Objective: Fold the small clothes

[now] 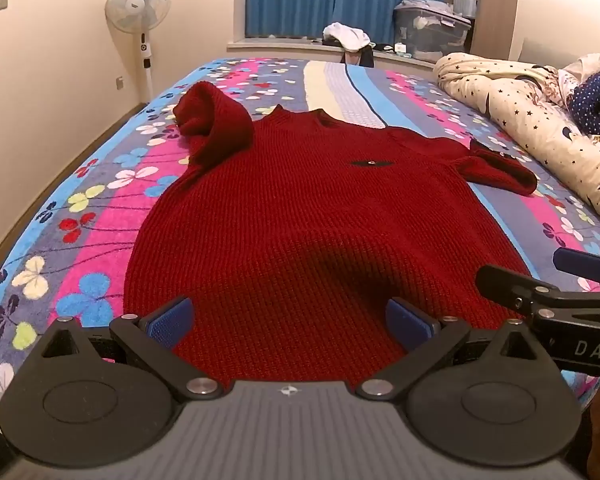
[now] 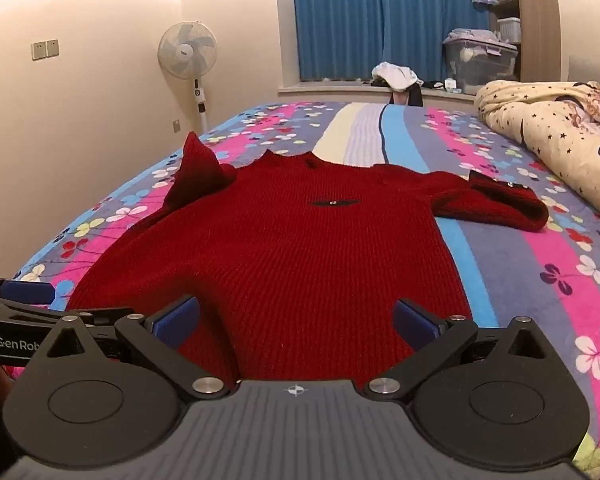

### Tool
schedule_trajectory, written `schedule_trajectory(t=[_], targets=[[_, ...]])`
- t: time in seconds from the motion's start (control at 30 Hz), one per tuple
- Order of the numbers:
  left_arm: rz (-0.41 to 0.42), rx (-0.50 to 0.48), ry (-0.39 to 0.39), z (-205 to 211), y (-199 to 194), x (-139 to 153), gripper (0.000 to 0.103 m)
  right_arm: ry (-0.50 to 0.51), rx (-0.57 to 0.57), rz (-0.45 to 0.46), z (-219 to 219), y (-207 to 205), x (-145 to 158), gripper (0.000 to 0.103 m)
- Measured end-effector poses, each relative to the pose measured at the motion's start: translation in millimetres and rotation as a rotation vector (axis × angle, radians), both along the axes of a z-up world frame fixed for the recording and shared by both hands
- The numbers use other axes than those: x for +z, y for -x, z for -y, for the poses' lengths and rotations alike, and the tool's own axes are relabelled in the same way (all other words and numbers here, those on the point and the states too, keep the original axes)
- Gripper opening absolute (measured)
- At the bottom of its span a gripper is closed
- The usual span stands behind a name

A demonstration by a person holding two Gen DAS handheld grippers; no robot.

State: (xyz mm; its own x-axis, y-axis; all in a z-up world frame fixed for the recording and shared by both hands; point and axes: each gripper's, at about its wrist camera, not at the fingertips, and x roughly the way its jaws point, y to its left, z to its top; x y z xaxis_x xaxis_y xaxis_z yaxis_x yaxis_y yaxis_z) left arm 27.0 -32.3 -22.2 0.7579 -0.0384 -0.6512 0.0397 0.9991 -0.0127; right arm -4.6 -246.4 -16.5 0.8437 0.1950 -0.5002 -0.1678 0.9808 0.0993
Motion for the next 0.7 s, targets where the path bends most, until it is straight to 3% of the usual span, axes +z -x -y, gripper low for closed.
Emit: schedule_trajectory(t=[0.57, 0.7], targets=[[0.001, -0.003, 0.0, 2, 1, 0, 0.102, -0.004, 0.003, -0.005, 4, 6, -5, 0.093], [-0.002, -0.002, -0.003, 2, -1, 0, 0.102, -0.006, 0.001, -0.008, 3, -5, -4, 0.084]])
